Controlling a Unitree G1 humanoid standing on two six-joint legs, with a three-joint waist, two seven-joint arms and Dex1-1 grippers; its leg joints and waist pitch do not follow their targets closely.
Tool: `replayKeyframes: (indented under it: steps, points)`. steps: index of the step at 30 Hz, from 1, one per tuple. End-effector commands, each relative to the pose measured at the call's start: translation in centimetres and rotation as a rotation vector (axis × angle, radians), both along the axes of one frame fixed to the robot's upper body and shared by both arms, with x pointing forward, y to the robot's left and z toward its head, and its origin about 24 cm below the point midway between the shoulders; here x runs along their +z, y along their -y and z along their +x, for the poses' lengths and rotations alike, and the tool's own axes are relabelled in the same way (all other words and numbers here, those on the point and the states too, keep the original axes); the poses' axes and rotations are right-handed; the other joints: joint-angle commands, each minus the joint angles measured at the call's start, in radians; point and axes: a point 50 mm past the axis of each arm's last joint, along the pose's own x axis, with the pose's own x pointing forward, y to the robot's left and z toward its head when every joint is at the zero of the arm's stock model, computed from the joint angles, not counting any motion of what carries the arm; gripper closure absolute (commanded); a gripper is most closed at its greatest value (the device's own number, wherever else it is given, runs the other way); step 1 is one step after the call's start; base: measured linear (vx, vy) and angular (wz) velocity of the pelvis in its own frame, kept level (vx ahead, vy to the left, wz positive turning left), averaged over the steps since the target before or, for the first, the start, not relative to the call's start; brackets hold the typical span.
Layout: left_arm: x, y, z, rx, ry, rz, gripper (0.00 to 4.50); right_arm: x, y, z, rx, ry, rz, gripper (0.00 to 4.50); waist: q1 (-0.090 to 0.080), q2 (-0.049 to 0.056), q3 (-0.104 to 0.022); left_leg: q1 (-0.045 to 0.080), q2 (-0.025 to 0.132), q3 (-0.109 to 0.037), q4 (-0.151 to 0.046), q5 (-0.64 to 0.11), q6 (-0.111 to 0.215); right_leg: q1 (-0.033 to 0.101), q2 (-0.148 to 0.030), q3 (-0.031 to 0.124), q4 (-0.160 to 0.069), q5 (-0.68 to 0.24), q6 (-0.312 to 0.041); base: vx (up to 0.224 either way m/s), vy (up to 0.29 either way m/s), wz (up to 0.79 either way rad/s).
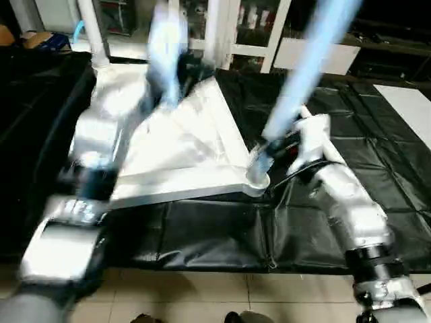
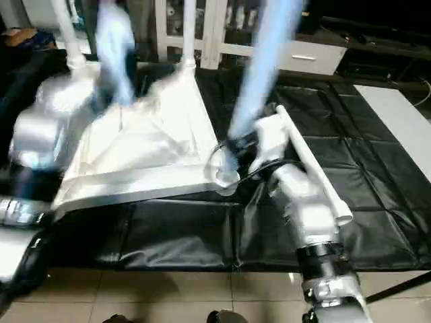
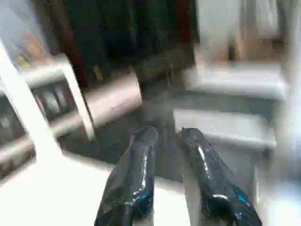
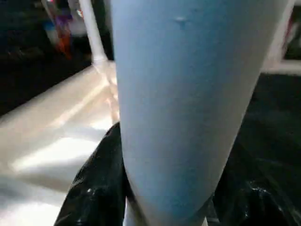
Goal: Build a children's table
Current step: Insert table leg to table base
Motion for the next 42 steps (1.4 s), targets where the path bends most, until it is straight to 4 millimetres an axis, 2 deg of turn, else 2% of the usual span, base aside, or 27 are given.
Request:
replayKeyframes:
  steps: [1, 2, 4, 5, 6, 7, 8, 9, 10, 11, 12, 18, 28, 32, 33, 35, 37, 38, 39, 42]
  points:
    - [-2.1, 1.2, -1.2, -0.139, -0.061, 0.107, 3.17, 0.3, 1.9, 0.2, 0.026, -0.050, 0.050, 2.65, -0.001, 0.020, -0.096, 0.016, 0.013, -0.001, -0.069, -0.105, 0.030, 0.070, -0.032, 0.030, -0.047, -0.140, -0.210, 0.000, 0.000, 0.00]
    - [-3.0, 1.7, -1.9, -0.188, -0.093, 0.115, 3.14, -0.1, 2.5, 0.2, 0.055, -0.090, 0.022, 2.65, 0.001, 0.023, -0.096, 0.018, 0.014, 0.001, -0.068, -0.094, 0.035, 0.070, -0.031, 0.030, -0.046, -0.116, -0.223, 0.000, 0.000, 0.00]
    - [-4.5, 2.5, -2.9, -0.262, -0.146, 0.121, 2.90, -0.4, 3.4, 0.3, 0.077, -0.121, -0.022, 2.65, 0.006, 0.022, -0.098, 0.019, 0.013, 0.005, -0.066, -0.075, 0.045, 0.069, -0.032, 0.031, -0.043, -0.076, -0.250, 0.000, 0.000, 0.00]
    - [-5.2, 2.9, -3.1, -0.281, -0.160, 0.127, 2.90, -0.2, 3.8, 0.3, 0.097, -0.131, -0.010, 2.65, 0.006, 0.016, -0.096, 0.013, 0.013, 0.006, -0.066, -0.079, 0.049, 0.073, -0.034, 0.031, -0.046, -0.080, -0.260, 0.000, 0.000, 0.00]
    - [-5.6, 3.1, -3.2, -0.288, -0.165, 0.133, 2.76, 0.0, 4.0, 0.3, 0.108, -0.133, 0.005, 2.65, 0.007, 0.016, -0.096, 0.013, 0.013, 0.006, -0.065, -0.086, 0.049, 0.073, -0.034, 0.031, -0.046, -0.088, -0.262, 0.000, 0.000, 0.00]
    - [-5.6, 3.1, -3.2, -0.288, -0.165, 0.133, 2.70, 0.0, 4.0, 0.3, 0.108, -0.133, 0.005, 2.65, 0.008, 0.013, -0.096, 0.010, 0.013, 0.004, -0.065, -0.095, 0.049, 0.076, -0.038, 0.031, -0.048, -0.109, -0.259, 0.000, 0.000, 0.00]
    - [-6.4, 3.5, -3.2, -0.299, -0.166, 0.162, 2.61, 0.2, 4.4, 0.3, 0.129, -0.137, 0.011, 2.65, 0.005, 0.005, -0.094, 0.006, 0.013, 0.003, -0.066, -0.103, 0.049, 0.079, -0.039, 0.031, -0.051, -0.146, -0.246, 0.000, 0.000, 0.00]
    - [-7.0, 3.6, -3.2, -0.305, -0.154, 0.200, 2.50, 0.3, 4.6, 0.3, 0.146, -0.140, 0.008, 2.65, 0.003, 0.003, -0.092, 0.007, 0.013, 0.002, -0.065, -0.121, 0.049, 0.077, -0.039, 0.030, -0.058, -0.195, -0.227, 0.000, 0.000, 0.00]
    - [-7.3, 3.7, -3.3, -0.310, -0.152, 0.217, 2.50, 0.4, 4.8, 0.3, 0.148, -0.140, -0.003, 2.65, 0.001, 0.003, -0.087, 0.006, 0.013, 0.002, -0.066, -0.127, 0.048, 0.074, -0.040, 0.031, -0.062, -0.218, -0.215, 0.000, 0.000, 0.00]
    - [-7.5, 3.8, -3.3, -0.312, -0.149, 0.223, 2.50, 0.5, 5.0, 0.3, 0.149, -0.140, -0.009, 2.65, 0.000, 0.002, -0.088, 0.005, 0.013, 0.001, -0.066, -0.131, 0.045, 0.076, -0.039, 0.031, -0.063, -0.236, -0.206, 0.000, 0.000, 0.00]
    - [-7.6, 4.2, -3.1, -0.315, -0.152, 0.219, 2.43, 0.8, 5.2, 0.5, 0.146, -0.133, -0.006, 2.65, -0.004, -0.004, -0.082, 0.004, 0.011, 0.002, -0.066, -0.139, 0.038, 0.071, -0.039, 0.031, -0.070, -0.290, -0.180, 0.000, 0.000, 0.00]
    - [-7.9, 4.5, -3.7, -0.363, -0.187, 0.243, 2.43, 1.5, 5.0, 0.9, 0.160, -0.101, 0.001, 2.65, -0.020, -0.002, -0.074, 0.002, 0.011, -0.002, -0.068, -0.168, 0.034, 0.063, -0.037, 0.028, -0.078, -0.358, -0.163, 0.000, 0.000, 0.00]
    - [-9.3, 3.1, -2.9, -0.279, -0.204, 0.352, 2.43, 2.1, 3.8, 0.7, 0.213, -0.065, 0.003, 2.65, -0.024, 0.001, -0.075, 0.005, 0.013, 0.000, -0.070, -0.126, 0.067, 0.063, -0.034, 0.028, -0.069, -0.252, -0.197, 0.000, 0.000, 0.00]
    - [-9.8, 2.5, -2.7, -0.254, -0.228, 0.383, 2.43, 2.1, 3.3, 0.8, 0.237, -0.062, -0.007, 2.65, -0.023, 0.002, -0.073, 0.004, 0.015, -0.001, -0.071, -0.114, 0.075, 0.062, -0.036, 0.028, -0.067, -0.230, -0.214, 0.000, 0.000, 0.00]
    - [-10.1, 2.4, -2.8, -0.255, -0.248, 0.388, 2.43, 2.1, 3.1, 0.8, 0.244, -0.061, -0.011, 2.65, -0.024, 0.006, -0.067, 0.004, 0.015, -0.001, -0.072, -0.128, 0.072, 0.059, -0.036, 0.028, -0.069, -0.244, -0.214, 0.000, 0.000, 0.00]
    - [-10.4, 2.5, -2.9, -0.264, -0.273, 0.389, 2.70, 2.1, 2.8, 0.8, 0.253, -0.062, -0.012, 2.65, -0.025, 0.003, -0.067, 0.004, 0.015, -0.001, -0.073, -0.144, 0.067, 0.060, -0.036, 0.028, -0.072, -0.267, -0.209, 0.000, 0.000, 0.00]
    - [-10.6, 2.5, -2.9, -0.265, -0.283, 0.392, 2.77, 2.0, 2.7, 0.8, 0.261, -0.062, -0.015, 2.65, -0.024, 0.004, -0.065, 0.005, 0.015, -0.002, -0.075, -0.169, 0.054, 0.059, -0.038, 0.028, -0.077, -0.309, -0.197, 0.000, 0.000, 0.00]
    - [-10.7, 2.5, -2.9, -0.264, -0.284, 0.395, 2.77, 2.0, 2.6, 0.8, 0.263, -0.062, -0.016, 2.65, -0.026, -0.003, -0.062, 0.005, 0.015, -0.001, -0.075, -0.177, 0.051, 0.057, -0.037, 0.028, -0.081, -0.323, -0.189, 0.000, 0.000, 0.00]
    - [-11.0, 2.5, -2.8, -0.252, -0.288, 0.403, 3.04, 2.1, 2.3, 0.9, 0.275, -0.060, -0.014, 2.65, -0.025, 0.001, -0.061, 0.006, 0.015, -0.003, -0.076, -0.181, 0.049, 0.056, -0.037, 0.028, -0.080, -0.333, -0.184, 0.000, 0.000, 0.00]
    - [-11.1, 2.5, -2.6, -0.240, -0.296, 0.397, 3.21, 2.1, 2.0, 0.9, 0.287, -0.058, -0.011, 2.65, -0.026, 0.000, -0.059, 0.007, 0.015, -0.003, -0.077, -0.198, 0.044, 0.053, -0.038, 0.028, -0.084, -0.357, -0.175, 0.000, 0.000, 0.00]
